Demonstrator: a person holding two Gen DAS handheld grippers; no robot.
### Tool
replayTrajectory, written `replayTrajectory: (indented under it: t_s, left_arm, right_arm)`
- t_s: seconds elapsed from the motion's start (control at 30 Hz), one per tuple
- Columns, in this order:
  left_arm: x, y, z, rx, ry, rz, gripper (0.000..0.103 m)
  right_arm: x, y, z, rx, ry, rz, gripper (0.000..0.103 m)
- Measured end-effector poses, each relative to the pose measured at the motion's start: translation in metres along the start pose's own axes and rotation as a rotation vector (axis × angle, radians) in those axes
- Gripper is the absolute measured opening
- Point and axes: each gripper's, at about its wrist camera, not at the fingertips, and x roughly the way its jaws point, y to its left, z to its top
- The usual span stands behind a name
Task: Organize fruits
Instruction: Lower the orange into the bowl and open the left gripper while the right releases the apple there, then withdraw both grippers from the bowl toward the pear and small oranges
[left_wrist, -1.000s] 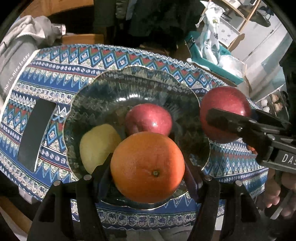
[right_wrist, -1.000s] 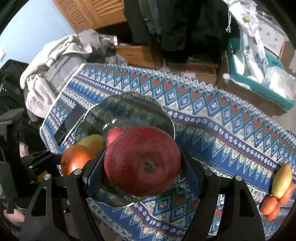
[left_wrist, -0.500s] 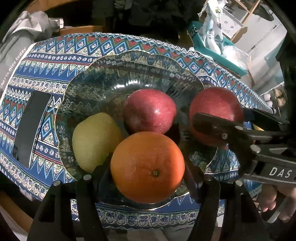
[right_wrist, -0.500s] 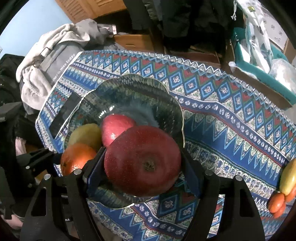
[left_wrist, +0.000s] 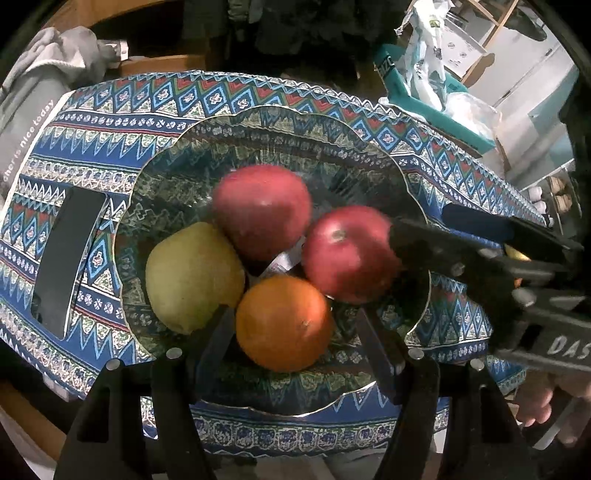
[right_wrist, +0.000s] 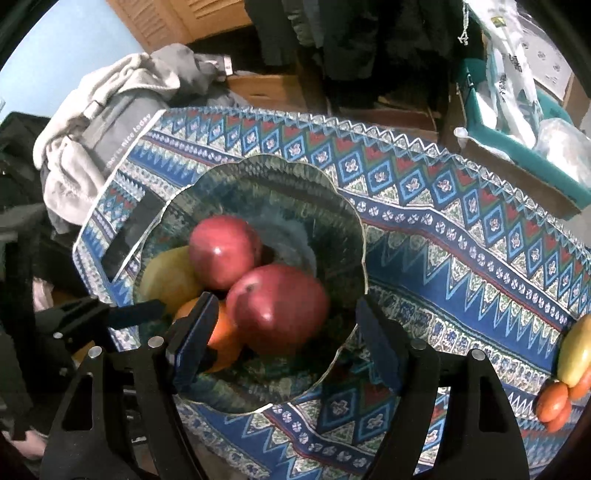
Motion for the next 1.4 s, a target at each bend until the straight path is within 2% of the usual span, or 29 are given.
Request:
replayTrajectory:
  t_s: [0.2,0.53,0.67,0.73,1.17,1.4]
  left_arm:
    - [-0.012,-0.003,0.004,0.005,-0.043,0.014,0.070]
    - [-0.035,-0.022,0.014,0.036,-0.113,0.015,0.071]
    - [-0.046,-0.036,0.015,0.072,-0.151,0.025,0.078]
    - [-0.051,-0.045,0.014,0.095,-0.171,0.028,0.078]
    - [-0.067,-0.101,0.012,0.200,-0.201,-0.008,0.078]
    - [-0.070,-0.132,0.011,0.254,-0.210,-0.021,0.078]
  right_arm:
    - [-0.022,-0.003,0.005,0.010,-0.057,-0.021,0.078]
    - [-0.072,-0.019,0.003,0.016,-0.153,-0.123,0.078]
    - [-0.089,-0.029,-0.002,0.021,-0.177,-0.173,0.078]
    - [-0.098,-0.035,-0.005,0.026,-0.187,-0.185,0.078]
    - [-0.147,-0.069,-0.035,0.034,-0.232,-0.281,0.078]
    - [-0.169,-0.096,-0.057,0.081,-0.245,-0.300,0.078]
